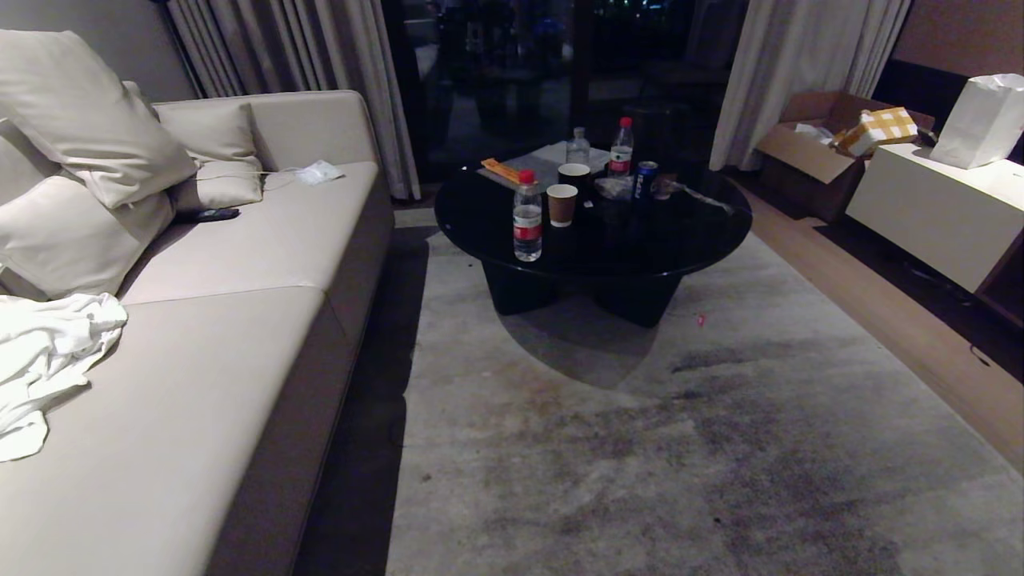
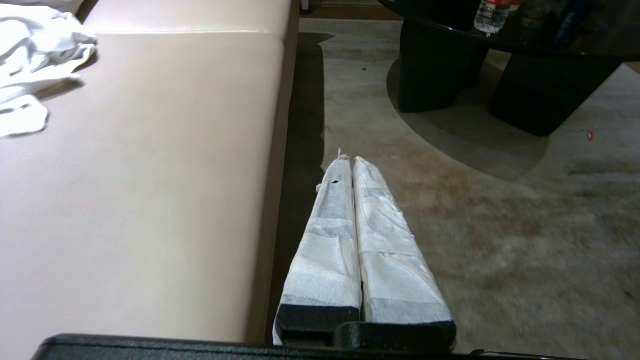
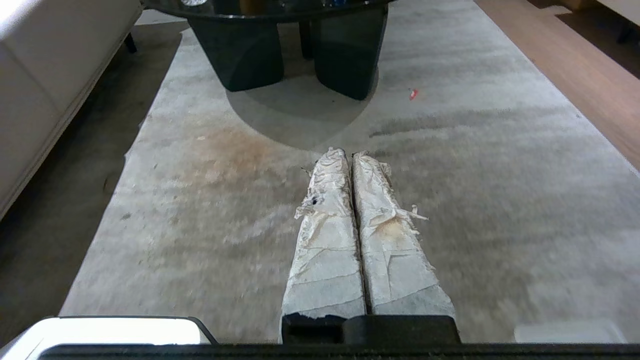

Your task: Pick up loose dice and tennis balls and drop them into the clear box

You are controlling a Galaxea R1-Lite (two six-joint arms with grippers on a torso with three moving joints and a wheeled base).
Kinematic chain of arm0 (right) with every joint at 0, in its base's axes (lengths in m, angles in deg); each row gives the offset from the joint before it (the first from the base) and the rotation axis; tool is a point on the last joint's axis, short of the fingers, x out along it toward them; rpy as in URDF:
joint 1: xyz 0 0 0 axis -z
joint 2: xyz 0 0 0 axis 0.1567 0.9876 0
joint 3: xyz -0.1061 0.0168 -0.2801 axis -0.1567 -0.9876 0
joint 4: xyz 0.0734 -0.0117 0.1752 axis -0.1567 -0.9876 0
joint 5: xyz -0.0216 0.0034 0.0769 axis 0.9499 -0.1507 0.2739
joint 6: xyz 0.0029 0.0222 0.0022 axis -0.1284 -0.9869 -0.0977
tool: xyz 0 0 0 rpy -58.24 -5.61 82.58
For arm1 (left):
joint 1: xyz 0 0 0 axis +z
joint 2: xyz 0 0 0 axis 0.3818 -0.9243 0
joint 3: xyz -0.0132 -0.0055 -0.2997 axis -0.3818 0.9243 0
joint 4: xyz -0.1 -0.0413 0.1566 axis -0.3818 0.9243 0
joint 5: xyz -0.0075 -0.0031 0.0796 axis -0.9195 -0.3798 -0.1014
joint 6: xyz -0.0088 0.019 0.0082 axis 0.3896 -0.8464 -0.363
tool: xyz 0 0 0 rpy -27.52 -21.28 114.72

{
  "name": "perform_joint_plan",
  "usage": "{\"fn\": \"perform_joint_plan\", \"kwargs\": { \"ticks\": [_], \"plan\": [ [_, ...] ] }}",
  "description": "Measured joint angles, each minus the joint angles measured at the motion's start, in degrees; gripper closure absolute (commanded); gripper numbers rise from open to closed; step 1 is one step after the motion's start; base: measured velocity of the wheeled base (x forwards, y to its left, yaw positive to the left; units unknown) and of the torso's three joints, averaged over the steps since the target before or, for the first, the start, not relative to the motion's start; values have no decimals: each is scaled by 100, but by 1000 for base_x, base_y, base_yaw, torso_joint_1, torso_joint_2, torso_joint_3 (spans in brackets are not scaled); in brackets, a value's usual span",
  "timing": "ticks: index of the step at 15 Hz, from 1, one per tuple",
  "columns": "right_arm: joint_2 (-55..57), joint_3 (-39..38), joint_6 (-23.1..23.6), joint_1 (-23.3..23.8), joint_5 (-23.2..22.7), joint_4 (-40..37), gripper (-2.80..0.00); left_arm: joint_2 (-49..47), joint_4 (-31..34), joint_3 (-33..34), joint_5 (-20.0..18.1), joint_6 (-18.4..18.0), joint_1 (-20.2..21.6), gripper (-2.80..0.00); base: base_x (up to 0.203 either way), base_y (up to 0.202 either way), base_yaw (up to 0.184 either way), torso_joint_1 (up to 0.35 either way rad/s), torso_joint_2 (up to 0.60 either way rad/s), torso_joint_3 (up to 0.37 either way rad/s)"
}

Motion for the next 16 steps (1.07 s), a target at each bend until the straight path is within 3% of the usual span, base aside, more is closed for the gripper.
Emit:
{"fn": "perform_joint_plan", "kwargs": {
  "ticks": [16],
  "plan": [
    [0,-4,6,2,0,0,0,0,0,0,-6,-2,0,0,-183,0,-1,3,3,4]
  ]
}}
